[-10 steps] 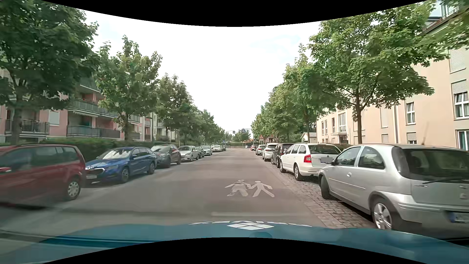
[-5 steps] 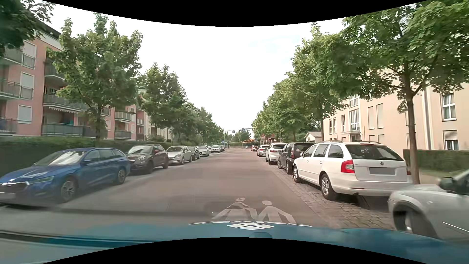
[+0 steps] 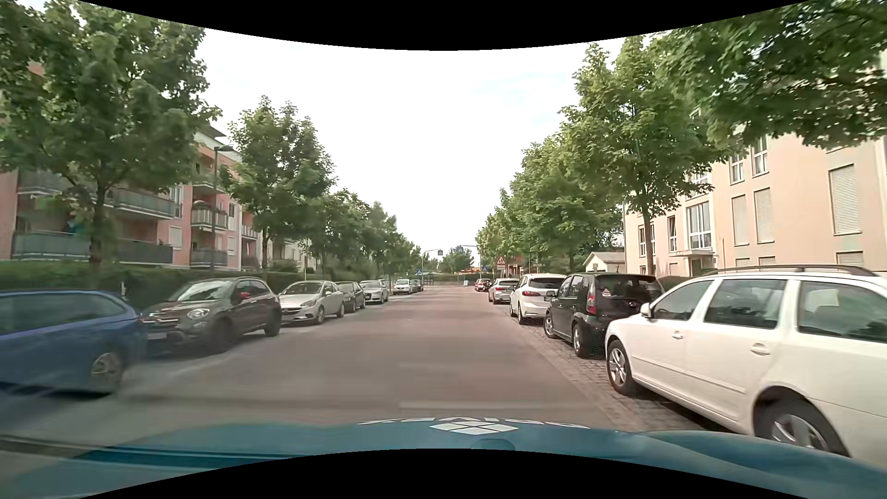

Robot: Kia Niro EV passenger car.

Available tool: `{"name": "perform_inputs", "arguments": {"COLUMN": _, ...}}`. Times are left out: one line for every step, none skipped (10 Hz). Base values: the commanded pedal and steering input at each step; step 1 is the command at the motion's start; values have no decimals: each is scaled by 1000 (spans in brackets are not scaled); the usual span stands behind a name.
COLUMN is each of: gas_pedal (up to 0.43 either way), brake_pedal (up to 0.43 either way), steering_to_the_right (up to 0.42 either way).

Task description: Follow the waypoints while adhering to traffic rules and regulations

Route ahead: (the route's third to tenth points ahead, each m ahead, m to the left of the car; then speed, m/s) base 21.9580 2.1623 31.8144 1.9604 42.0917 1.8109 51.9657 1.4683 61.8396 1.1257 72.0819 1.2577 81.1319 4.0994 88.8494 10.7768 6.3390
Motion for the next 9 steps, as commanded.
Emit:
{"name": "perform_inputs", "arguments": {"gas_pedal": 150, "brake_pedal": 0, "steering_to_the_right": -1}}
{"name": "perform_inputs", "arguments": {"gas_pedal": 150, "brake_pedal": 0, "steering_to_the_right": -2}}
{"name": "perform_inputs", "arguments": {"gas_pedal": 150, "brake_pedal": 0, "steering_to_the_right": -2}}
{"name": "perform_inputs", "arguments": {"gas_pedal": 150, "brake_pedal": 0, "steering_to_the_right": -2}}
{"name": "perform_inputs", "arguments": {"gas_pedal": 150, "brake_pedal": 0, "steering_to_the_right": -2}}
{"name": "perform_inputs", "arguments": {"gas_pedal": 150, "brake_pedal": 0, "steering_to_the_right": -2}}
{"name": "perform_inputs", "arguments": {"gas_pedal": 150, "brake_pedal": 0, "steering_to_the_right": -2}}
{"name": "perform_inputs", "arguments": {"gas_pedal": 150, "brake_pedal": 0, "steering_to_the_right": -2}}
{"name": "perform_inputs", "arguments": {"gas_pedal": 150, "brake_pedal": 0, "steering_to_the_right": -2}}
